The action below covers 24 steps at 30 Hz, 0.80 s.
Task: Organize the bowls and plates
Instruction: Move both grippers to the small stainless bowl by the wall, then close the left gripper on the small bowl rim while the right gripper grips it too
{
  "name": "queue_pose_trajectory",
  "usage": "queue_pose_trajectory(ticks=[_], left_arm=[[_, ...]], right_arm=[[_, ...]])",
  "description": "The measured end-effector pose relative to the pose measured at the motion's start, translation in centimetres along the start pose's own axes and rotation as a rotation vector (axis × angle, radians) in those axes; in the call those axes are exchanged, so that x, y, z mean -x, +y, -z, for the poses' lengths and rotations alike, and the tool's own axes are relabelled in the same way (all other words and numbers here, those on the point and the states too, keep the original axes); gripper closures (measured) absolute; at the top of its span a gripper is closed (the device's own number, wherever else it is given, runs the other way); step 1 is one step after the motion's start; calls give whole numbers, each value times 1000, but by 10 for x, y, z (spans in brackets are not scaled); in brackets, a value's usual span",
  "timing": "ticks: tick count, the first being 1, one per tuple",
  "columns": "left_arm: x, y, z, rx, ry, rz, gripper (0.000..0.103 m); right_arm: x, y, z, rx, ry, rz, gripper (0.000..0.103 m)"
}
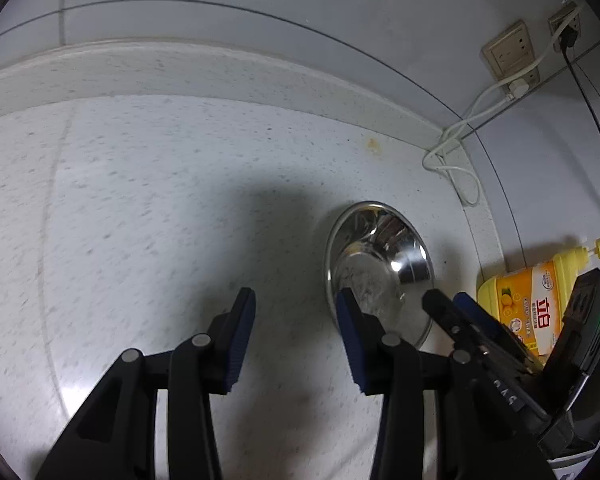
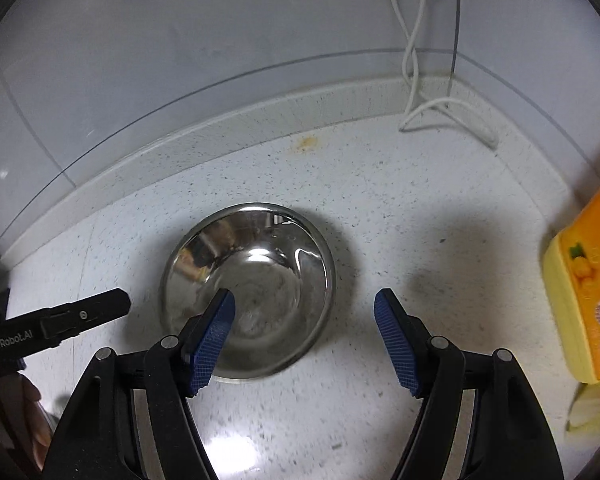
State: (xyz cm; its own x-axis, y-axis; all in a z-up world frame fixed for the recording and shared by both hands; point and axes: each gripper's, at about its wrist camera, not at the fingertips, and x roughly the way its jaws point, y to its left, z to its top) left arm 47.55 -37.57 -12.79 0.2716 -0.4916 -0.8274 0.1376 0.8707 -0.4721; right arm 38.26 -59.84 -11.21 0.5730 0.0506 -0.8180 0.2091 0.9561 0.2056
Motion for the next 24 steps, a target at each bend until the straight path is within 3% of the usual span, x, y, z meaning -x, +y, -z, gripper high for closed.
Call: queue_pose_trajectory(ticks=[4,8,16,19,22,24], left_arm=[[-21,-2,-7,-3,33,-4,63],[-34,3,-8,31,55,18,63],[-43,-4,-11,23,50,56,65],[-45,-7,-10,6,53,59,79],[-45,-10,-8,-15,52,71,93],[-43,-11,-6,-19,46,69,95]], right_arm=[[-10,-2,-1,-15,17,-5,37],[-23,-4,-2,-24,42,-20,47],[-40,-10,1,-45,69,-57,79],[-40,-11,6,-40,62,-48,86],[-39,-10,9,-30,62,-50,88],[-37,-9,11,-23,63,-49,88]])
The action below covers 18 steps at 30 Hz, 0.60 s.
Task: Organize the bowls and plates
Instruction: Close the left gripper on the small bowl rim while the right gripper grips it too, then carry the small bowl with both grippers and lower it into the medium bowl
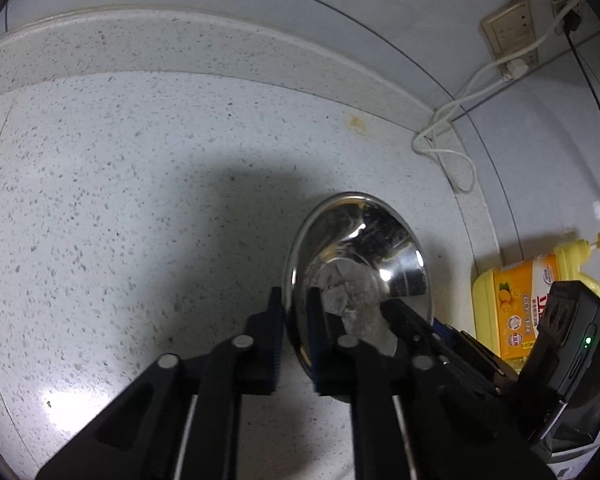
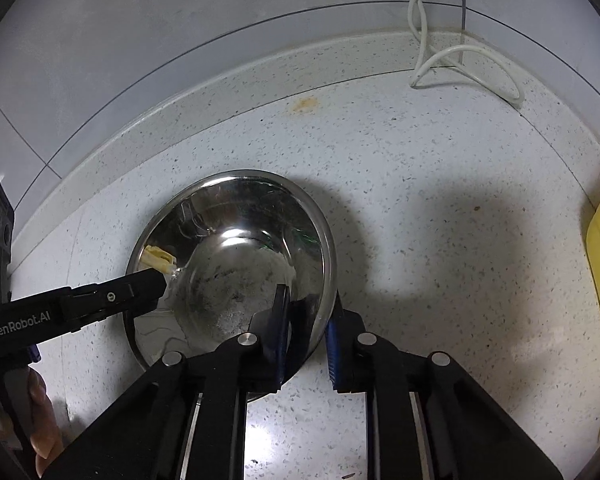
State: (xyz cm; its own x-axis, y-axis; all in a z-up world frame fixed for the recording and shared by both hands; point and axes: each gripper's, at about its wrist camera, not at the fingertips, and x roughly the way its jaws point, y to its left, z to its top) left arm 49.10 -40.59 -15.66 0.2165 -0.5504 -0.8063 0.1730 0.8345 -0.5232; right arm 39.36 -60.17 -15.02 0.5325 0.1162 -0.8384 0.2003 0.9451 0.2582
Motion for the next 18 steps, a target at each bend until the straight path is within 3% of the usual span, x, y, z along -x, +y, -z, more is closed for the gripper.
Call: queue_pose_trajectory(ticks=[10,18], left_arm=[[25,4,26,-5,-9,-15,96],[91,-5,75,-8,-39,6,96]], right_arm=[[22,15,21,44,-2,19,88],[74,33,54,59,-20,11,88]])
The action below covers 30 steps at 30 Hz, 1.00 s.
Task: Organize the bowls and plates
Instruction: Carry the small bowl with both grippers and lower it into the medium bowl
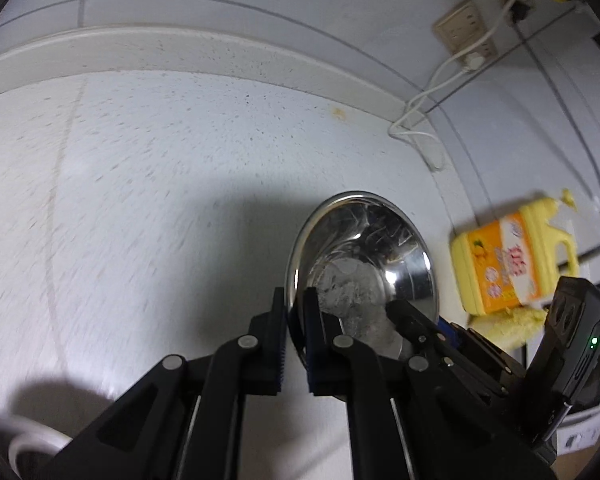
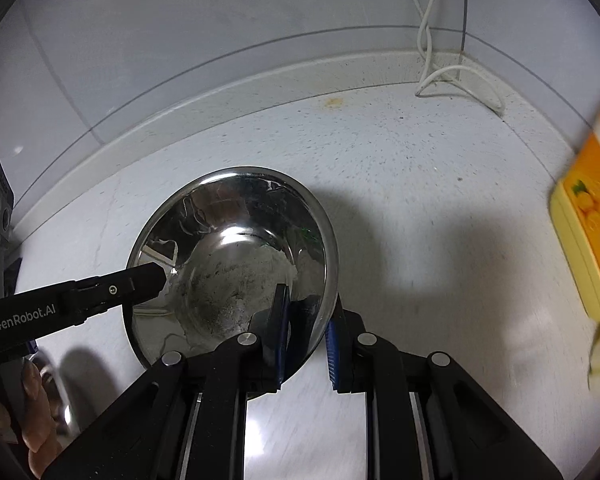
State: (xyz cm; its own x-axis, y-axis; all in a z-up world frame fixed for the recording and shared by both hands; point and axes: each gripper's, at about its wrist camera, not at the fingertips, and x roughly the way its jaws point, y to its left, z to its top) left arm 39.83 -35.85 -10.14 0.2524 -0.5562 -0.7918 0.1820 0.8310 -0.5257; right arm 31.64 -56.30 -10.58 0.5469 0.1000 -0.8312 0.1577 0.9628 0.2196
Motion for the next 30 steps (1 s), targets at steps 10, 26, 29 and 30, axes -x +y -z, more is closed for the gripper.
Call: queue_pose_trajectory(ticks=[10,26,29,30], left_arm=[[161,37,69,0,-69,25,96],[170,163,126,142,-27,-88,96],[160,166,129,152,-18,-103,96],[159,165,129,148,-18,-108,96]], right_arm=[[98,89,53,68,-24,-51,88],[60,204,124,217,159,-94,87],[47,204,129,215,188,-102,86],[43,204,126,216,195,-103,86]])
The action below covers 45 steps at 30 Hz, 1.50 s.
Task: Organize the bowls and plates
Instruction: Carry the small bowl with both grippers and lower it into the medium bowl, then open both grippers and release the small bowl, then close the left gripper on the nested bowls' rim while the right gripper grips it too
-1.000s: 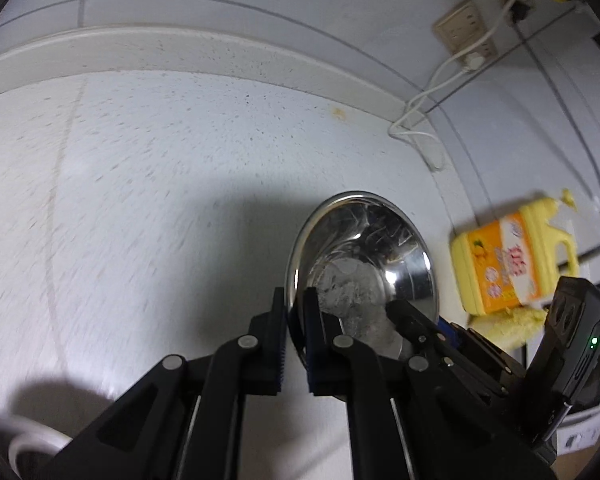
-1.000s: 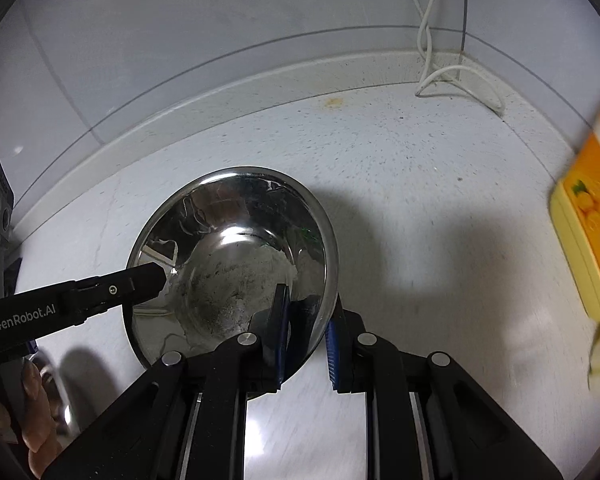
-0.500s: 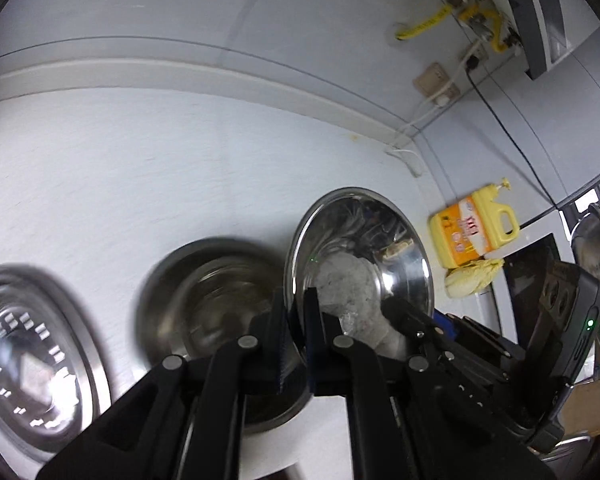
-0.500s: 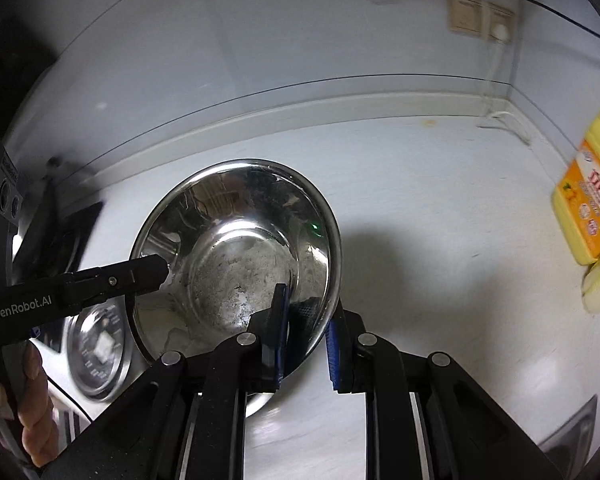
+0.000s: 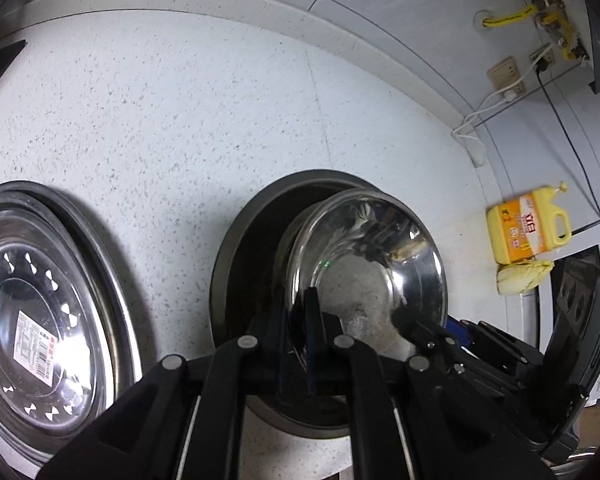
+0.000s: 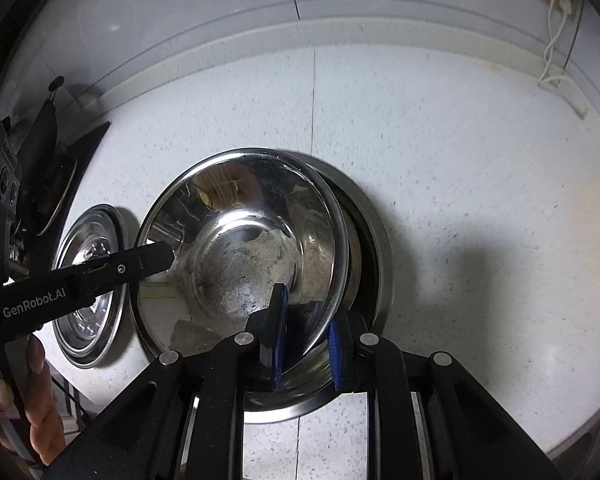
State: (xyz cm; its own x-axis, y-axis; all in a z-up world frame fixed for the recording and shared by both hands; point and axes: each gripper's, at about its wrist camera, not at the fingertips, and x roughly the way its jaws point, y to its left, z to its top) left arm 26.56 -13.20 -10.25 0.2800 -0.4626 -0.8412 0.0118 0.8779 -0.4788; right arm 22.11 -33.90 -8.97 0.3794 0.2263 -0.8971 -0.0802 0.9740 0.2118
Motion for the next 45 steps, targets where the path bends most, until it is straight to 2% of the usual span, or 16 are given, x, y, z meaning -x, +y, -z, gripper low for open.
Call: queue_pose_trajectory(ticks=[4,7,10,11,13,15,20,24,29,37,40,42,45], left_arm=[[-2,-7,1,-30,-32,-56,96],[0,-8,-2,-22,-58,-89,95],[2,-9,-1,-28,-68,-103,95],[4,-10,-1,-31,-79,-111,93],[11,-13,1,-51,-108,-131,82],[19,-14,4,-61,-131,-142,75],[46,-4,9,-72,-179,-154,74],[48,9,6,-75,-148,-153,73],[33,21,8,-89,-95,-173,73],[14,22,2,-113,-59,-139,73],[4,24,0,-103,-26,-115,74],[-4,27,1,-90,-3,-101,74],[-13,30,3,-73,17,-84,75]], right_arm=[[-3,3,3,25,9,6,83],[-3,10,-1,49,3,32,71],[1,8,-2,62,-8,27,69],[2,9,-3,65,-14,27,69],[7,8,-3,64,-29,25,68],[14,5,-1,54,-54,25,66],[33,-4,6,27,-104,15,66],[40,-14,13,12,-109,27,64],[32,-24,21,9,-70,43,62],[13,-28,24,19,-18,36,62],[12,-31,24,10,-13,10,64],[11,-35,24,0,-12,-15,70],[9,-36,22,2,-7,-31,74]])
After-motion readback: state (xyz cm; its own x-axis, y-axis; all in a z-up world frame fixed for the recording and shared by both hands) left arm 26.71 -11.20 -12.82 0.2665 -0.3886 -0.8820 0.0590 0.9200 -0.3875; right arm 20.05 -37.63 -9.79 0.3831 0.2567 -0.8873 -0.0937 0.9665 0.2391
